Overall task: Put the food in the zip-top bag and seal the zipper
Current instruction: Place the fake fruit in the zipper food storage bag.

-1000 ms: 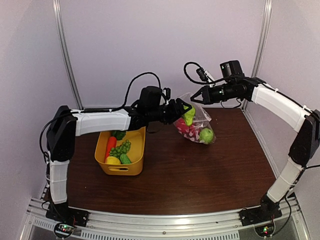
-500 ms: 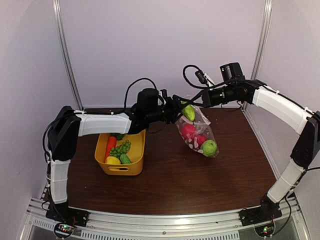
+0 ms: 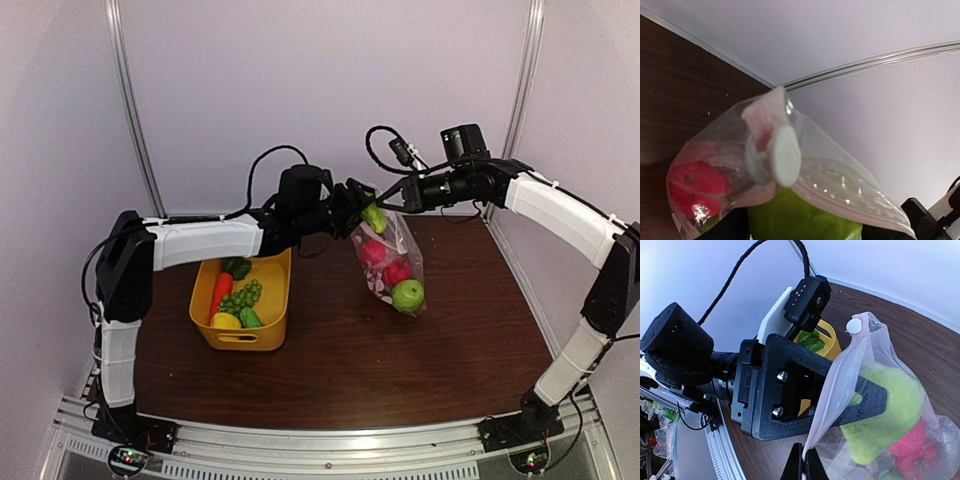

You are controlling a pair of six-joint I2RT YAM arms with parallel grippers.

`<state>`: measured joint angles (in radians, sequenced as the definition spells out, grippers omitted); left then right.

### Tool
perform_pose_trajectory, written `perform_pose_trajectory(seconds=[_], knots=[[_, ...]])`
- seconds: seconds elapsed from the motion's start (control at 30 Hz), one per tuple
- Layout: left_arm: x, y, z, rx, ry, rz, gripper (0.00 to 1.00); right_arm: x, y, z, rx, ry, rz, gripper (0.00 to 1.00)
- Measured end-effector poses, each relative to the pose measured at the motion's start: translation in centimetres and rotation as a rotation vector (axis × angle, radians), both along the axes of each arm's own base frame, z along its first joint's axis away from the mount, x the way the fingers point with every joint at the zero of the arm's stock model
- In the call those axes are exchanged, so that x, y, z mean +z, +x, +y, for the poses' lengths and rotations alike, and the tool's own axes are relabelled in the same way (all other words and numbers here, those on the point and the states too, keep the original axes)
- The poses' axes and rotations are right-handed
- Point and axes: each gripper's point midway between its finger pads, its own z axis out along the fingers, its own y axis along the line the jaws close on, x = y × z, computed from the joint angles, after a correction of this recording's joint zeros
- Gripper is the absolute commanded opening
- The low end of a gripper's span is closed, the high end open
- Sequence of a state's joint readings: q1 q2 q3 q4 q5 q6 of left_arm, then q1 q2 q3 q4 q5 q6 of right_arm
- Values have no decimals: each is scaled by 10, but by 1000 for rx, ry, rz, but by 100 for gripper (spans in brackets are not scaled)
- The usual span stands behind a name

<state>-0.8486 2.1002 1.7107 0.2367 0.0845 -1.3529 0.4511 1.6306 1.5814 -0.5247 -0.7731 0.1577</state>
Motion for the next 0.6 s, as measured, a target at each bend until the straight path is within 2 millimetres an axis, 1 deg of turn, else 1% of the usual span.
perform_pose_trajectory(seconds=[0.03, 0.07, 0.23, 0.37, 0.53, 0.6], knots=[[-1, 0, 0, 1, 11, -2, 95, 0, 0, 0, 2, 3, 3, 0], [-1, 0, 1, 1, 19, -6, 97, 0, -1, 1, 3, 5, 6, 0], [-8, 0, 2, 2, 60, -6, 98, 2, 0, 0, 1, 15, 11, 0], [-6, -3, 4, -2, 72, -12, 98, 2, 4, -4, -12, 22, 20, 0], [12, -9, 6, -17, 96, -75, 98, 0, 15, -15, -59, 0, 2, 0], [26, -13, 7, -30, 104, -124, 98, -3, 21, -21, -90, -28, -15, 0]])
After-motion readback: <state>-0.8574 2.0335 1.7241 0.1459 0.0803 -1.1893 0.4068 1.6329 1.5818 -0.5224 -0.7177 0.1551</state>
